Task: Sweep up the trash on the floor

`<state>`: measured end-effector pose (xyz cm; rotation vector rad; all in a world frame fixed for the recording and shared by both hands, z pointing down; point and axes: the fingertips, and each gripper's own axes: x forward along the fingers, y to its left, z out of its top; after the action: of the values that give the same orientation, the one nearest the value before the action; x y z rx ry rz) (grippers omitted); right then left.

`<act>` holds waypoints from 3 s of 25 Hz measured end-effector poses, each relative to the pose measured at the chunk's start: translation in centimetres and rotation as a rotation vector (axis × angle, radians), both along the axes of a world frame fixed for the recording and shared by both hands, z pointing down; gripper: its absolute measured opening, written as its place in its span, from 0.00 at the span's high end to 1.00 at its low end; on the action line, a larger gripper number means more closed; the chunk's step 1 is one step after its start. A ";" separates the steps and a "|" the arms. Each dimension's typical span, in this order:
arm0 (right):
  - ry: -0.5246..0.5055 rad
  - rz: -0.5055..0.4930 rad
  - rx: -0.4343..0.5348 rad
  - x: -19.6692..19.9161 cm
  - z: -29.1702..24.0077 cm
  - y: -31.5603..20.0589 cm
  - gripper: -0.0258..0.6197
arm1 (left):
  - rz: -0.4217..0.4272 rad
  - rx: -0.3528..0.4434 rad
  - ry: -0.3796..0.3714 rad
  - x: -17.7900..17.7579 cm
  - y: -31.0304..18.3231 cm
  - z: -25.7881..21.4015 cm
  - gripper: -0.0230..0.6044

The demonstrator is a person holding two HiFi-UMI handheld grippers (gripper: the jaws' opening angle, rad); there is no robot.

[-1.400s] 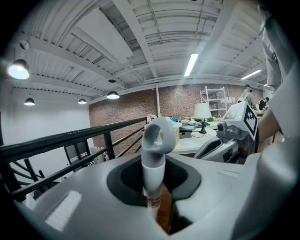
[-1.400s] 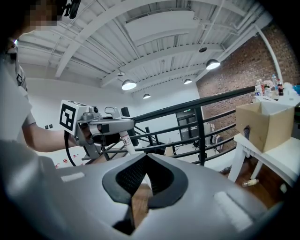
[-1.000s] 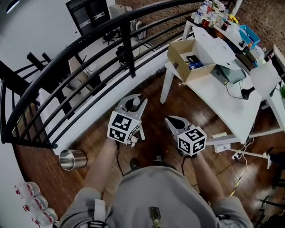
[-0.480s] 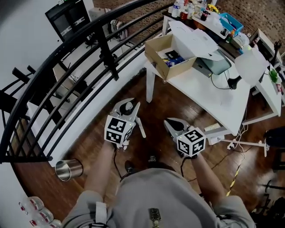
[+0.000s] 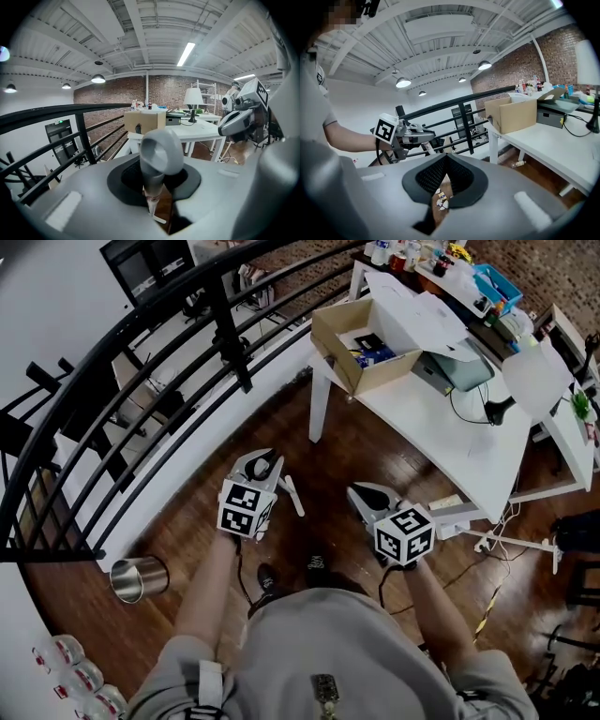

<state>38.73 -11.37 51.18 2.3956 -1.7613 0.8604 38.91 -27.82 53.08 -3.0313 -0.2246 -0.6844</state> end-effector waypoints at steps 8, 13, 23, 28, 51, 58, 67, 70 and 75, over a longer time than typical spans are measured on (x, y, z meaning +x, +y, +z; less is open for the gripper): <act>-0.009 -0.097 0.020 -2.4 0.2 -3.9 0.96 | -0.095 0.021 -0.048 -5.1 -3.3 1.1 0.86; -0.009 -0.157 0.024 -4.2 0.2 -6.7 0.96 | -0.157 0.021 -0.053 -8.2 -5.8 1.3 0.86; -0.011 -0.264 0.032 -8.4 -0.1 -11.6 0.96 | -0.257 0.048 -0.071 -14.6 -10.5 1.3 0.87; -0.013 -0.294 0.038 -10.1 -0.2 -13.5 0.96 | -0.304 0.056 -0.079 -17.3 -12.8 1.1 0.87; 0.026 -0.451 0.070 -12.4 -1.0 -15.4 0.96 | -0.385 0.087 0.152 -18.3 -12.0 -7.9 0.87; -0.025 -0.672 0.127 -12.5 -1.4 -12.8 0.96 | -0.662 0.160 0.154 -22.6 -7.1 -10.9 0.87; -0.007 -0.828 0.171 -18.9 -3.6 -13.2 0.96 | -0.849 0.114 0.119 -31.4 -3.4 -10.2 0.87; 0.038 -0.858 0.190 -21.5 -5.0 -13.1 0.96 | -0.867 0.092 0.127 -33.5 -1.7 -9.5 0.87; 0.101 -0.875 0.219 -26.1 -7.4 -11.3 0.96 | -0.882 0.051 0.123 -37.2 1.0 -8.1 0.87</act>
<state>12.63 -22.64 43.82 1.4057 -2.5859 0.4237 1.72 -26.85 44.94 -2.9975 1.1589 -0.4796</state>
